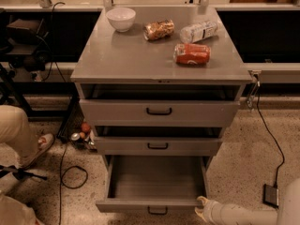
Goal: Open bottom drawer
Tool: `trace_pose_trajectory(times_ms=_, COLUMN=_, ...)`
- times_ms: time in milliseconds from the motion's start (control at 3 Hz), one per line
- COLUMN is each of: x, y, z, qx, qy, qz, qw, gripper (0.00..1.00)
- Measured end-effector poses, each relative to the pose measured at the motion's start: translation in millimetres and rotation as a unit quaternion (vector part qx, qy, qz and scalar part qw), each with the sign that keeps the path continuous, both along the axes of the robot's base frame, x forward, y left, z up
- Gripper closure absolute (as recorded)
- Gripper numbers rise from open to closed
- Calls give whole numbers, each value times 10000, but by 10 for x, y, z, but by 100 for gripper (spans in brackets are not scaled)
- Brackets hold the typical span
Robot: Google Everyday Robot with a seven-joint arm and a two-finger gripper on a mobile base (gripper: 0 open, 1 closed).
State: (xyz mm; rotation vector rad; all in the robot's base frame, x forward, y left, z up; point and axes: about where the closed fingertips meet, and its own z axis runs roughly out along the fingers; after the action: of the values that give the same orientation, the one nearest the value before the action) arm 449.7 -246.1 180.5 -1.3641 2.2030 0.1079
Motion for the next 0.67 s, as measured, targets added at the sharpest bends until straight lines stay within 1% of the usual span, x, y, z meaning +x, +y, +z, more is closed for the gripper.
trace_pose_trajectory(times_ms=333, x=2, y=1, z=-1, qx=1, qy=1, qz=0, qw=10000, gripper=20)
trace_pose_trajectory(times_ms=667, x=2, y=1, z=-1, qx=1, qy=0, qz=1, qw=10000, gripper=0)
